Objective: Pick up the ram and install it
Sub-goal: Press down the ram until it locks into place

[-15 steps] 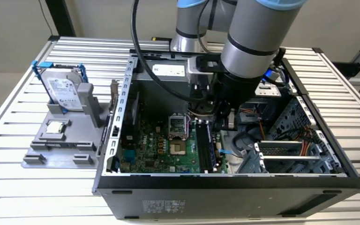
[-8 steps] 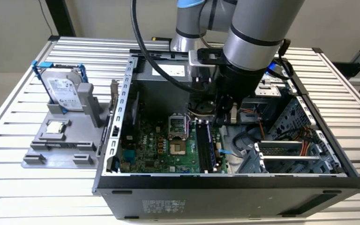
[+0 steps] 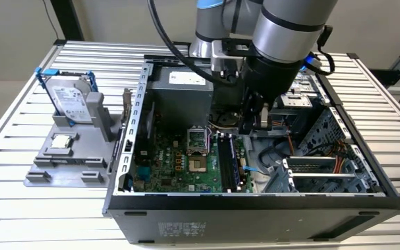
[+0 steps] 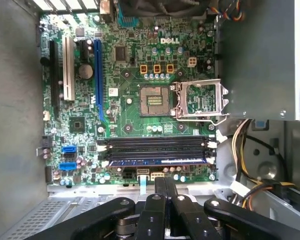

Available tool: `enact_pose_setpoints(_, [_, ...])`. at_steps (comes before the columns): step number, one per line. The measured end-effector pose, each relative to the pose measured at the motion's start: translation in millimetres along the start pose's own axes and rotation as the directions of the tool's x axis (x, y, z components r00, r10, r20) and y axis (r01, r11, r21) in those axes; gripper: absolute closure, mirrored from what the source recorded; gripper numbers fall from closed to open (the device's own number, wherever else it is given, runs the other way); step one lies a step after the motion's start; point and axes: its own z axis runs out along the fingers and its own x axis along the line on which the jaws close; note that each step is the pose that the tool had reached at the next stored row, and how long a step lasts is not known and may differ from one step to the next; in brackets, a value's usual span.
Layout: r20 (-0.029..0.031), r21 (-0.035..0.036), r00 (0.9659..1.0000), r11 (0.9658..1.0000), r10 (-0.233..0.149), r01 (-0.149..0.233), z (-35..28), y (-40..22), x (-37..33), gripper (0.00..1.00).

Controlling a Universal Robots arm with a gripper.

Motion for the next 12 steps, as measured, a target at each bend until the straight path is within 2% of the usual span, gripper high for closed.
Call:
enact_pose_setpoints(5, [-0.0011, 0.0001, 1.0, 1.0, 0.0, 0.0, -12.0, 0.4, -0.1, 1.0])
enact_pose_setpoints(12, [-0.001, 0.0001, 1.0, 1.0, 0.0, 0.0, -12.1, 0.4, -0.2, 1.0])
